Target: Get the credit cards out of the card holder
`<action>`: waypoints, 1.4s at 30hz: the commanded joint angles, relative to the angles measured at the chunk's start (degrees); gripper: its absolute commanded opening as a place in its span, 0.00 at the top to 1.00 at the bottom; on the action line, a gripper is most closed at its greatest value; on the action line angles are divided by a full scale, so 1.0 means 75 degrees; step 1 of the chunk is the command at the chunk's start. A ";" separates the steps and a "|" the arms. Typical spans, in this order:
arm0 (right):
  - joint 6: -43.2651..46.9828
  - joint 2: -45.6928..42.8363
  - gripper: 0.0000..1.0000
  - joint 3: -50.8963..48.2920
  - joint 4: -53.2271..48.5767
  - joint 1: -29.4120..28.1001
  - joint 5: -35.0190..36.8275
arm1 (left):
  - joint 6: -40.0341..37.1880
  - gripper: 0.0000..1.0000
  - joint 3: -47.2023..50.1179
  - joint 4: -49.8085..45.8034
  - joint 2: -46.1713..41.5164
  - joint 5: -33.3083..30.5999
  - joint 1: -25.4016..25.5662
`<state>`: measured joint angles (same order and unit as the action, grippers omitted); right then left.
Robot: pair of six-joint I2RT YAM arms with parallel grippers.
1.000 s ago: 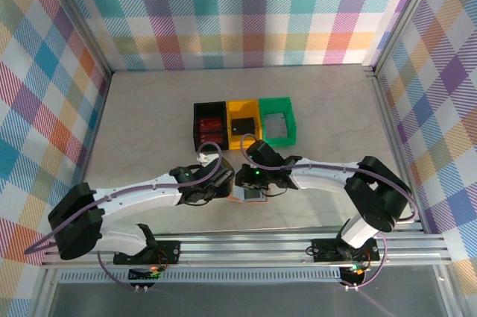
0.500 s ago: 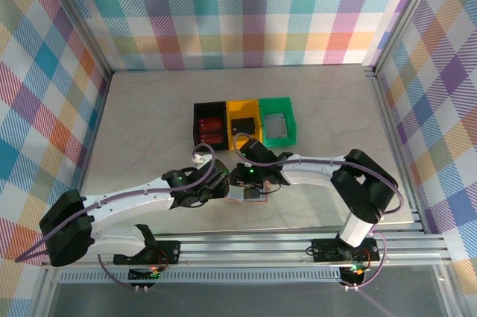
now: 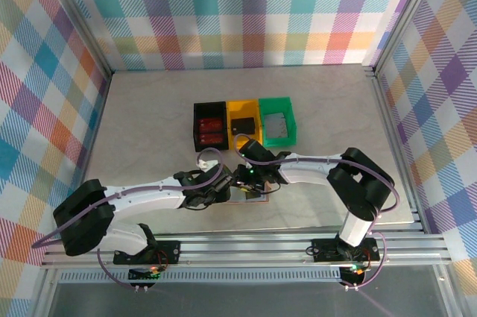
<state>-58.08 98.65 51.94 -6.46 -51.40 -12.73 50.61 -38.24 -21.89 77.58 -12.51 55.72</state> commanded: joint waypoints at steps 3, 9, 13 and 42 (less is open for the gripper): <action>-0.0265 -0.0217 0.72 0.0016 0.0511 0.0009 -0.0656 | 0.0163 0.52 0.0141 0.0328 0.0307 0.0185 -0.0035; -0.0350 -0.0483 0.72 -0.0104 0.0770 0.0066 -0.0869 | 0.0254 0.52 0.0220 0.0541 0.0586 0.0295 -0.0035; -0.0350 -0.0677 0.72 -0.0208 0.0872 0.0154 -0.0981 | 0.0312 0.52 0.0305 0.0702 0.0703 0.0371 -0.0030; 0.0546 -0.2662 0.73 -0.1807 -0.1004 0.1193 0.0195 | 0.0354 0.53 0.0212 0.1026 0.1102 0.0550 0.0000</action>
<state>-54.81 77.38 38.87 -14.63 -42.39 -10.96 52.71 -37.34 -17.80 82.76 -11.62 55.72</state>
